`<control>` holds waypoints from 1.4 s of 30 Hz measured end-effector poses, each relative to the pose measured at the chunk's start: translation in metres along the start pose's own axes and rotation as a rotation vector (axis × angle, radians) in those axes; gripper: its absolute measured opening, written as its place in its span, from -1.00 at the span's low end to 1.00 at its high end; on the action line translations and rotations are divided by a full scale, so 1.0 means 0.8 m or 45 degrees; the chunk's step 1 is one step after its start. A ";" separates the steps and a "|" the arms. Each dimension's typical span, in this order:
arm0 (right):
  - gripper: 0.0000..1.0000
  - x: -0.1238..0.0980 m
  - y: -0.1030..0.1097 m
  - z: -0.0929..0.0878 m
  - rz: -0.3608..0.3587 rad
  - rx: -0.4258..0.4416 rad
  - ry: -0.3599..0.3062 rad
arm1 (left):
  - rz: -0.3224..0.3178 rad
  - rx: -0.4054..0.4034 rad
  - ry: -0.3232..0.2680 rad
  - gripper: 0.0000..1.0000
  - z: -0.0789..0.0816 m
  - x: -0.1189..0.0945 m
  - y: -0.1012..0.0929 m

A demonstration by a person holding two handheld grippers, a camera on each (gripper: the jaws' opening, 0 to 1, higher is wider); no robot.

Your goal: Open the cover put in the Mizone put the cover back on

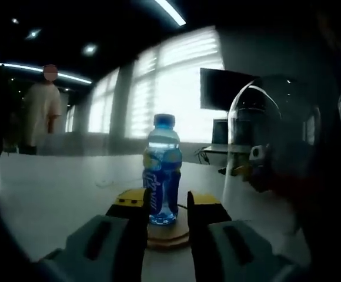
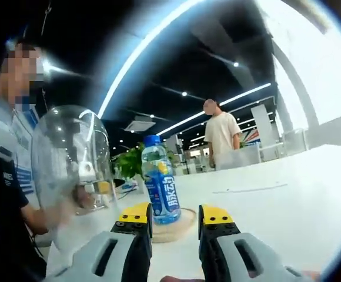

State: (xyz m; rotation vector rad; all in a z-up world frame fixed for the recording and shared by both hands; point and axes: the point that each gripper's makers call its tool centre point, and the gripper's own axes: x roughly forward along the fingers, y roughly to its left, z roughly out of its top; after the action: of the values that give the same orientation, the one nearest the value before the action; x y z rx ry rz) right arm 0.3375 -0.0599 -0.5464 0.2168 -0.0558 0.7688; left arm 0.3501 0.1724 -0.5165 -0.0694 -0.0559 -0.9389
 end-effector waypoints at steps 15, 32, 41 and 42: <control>-0.45 -0.006 0.010 0.007 0.054 -0.039 -0.035 | -0.139 0.072 -0.039 -0.44 0.009 -0.007 -0.026; -0.41 -0.010 0.015 0.024 0.097 -0.019 -0.107 | -0.231 0.023 -0.080 -0.33 0.032 -0.047 -0.044; -0.41 -0.016 0.039 0.043 0.188 -0.032 -0.149 | -0.293 0.036 -0.103 -0.17 0.045 -0.069 -0.064; -0.40 -0.017 0.042 0.045 0.205 -0.033 -0.147 | -0.292 0.039 -0.104 -0.15 0.046 -0.069 -0.064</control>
State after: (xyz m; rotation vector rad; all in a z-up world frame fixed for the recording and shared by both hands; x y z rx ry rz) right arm 0.3057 -0.0535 -0.5074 0.2341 -0.1945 0.9148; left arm 0.2751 0.1899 -0.4826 -0.0742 -0.1561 -1.1640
